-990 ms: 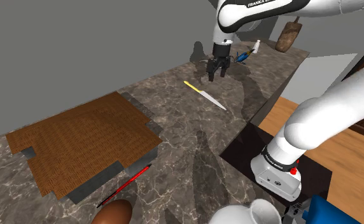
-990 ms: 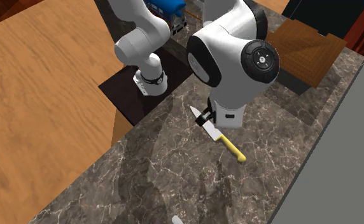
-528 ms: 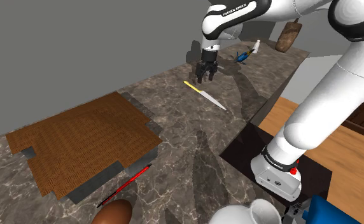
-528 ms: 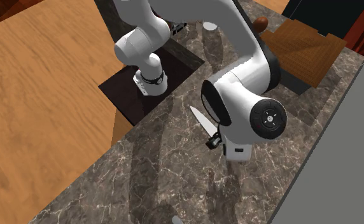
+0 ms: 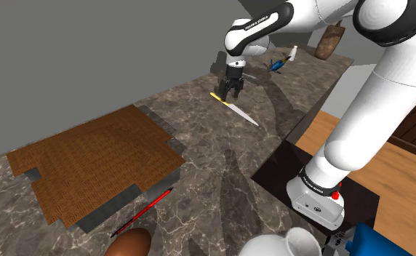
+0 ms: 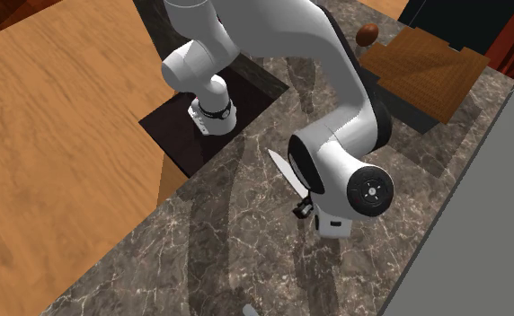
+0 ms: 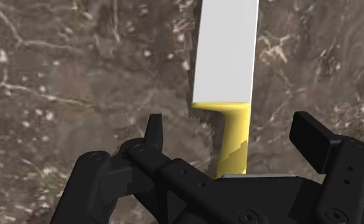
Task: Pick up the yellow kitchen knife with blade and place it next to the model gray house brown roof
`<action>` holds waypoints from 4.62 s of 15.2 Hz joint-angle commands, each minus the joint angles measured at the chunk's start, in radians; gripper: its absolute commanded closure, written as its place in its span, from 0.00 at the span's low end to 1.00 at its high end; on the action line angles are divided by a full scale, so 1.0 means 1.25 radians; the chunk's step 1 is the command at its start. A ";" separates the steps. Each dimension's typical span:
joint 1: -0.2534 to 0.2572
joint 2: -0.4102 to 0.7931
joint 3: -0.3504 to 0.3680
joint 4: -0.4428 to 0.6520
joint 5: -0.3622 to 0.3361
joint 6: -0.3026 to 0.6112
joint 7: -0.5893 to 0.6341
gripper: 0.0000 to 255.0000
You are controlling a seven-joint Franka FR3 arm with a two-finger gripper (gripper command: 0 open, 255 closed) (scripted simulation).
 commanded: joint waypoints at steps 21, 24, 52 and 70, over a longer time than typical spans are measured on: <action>0.003 -0.002 0.001 -0.010 0.001 0.009 0.002 1.00; 0.002 -0.019 0.000 0.003 -0.004 -0.021 0.008 1.00; 0.001 -0.111 -0.001 0.205 -0.028 -0.310 0.055 1.00; 0.056 -0.273 0.075 0.125 -0.005 -0.372 0.193 1.00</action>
